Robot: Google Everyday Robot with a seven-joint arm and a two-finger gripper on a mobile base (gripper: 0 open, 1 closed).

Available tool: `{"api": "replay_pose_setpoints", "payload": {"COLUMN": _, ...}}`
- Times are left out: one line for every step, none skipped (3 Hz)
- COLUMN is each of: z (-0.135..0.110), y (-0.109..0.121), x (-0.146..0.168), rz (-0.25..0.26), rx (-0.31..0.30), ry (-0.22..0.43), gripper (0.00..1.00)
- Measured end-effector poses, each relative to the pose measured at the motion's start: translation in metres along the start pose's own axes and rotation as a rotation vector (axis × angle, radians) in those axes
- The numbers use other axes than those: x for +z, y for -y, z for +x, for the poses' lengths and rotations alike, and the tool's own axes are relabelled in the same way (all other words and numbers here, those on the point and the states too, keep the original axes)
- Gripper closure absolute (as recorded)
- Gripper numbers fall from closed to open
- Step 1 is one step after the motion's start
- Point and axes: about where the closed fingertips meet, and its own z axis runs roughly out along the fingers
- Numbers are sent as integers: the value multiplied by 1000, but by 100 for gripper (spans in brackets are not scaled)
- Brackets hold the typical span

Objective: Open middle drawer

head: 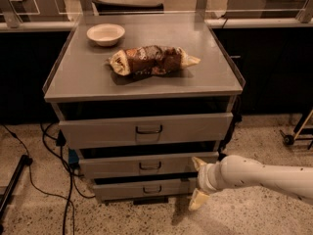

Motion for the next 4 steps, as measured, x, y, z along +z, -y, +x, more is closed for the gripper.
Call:
{"api": "replay_pose_setpoints", "payload": {"z": 2, "y": 14, "x": 15, "rz": 20, "rx": -6, "ry": 7, "gripper": 0}}
{"api": "replay_pose_setpoints", "payload": {"z": 5, "y": 36, "x": 32, "rz": 37, "rx": -14, "ry": 1, "gripper": 0}}
{"api": "replay_pose_setpoints", "payload": {"z": 7, "y": 53, "x": 42, "rz": 45, "rx": -18, "ry": -9, "gripper": 0}}
{"api": "replay_pose_setpoints", "payload": {"z": 9, "y": 70, "x": 59, "rz": 40, "rx": -18, "ry": -20, "gripper": 0}}
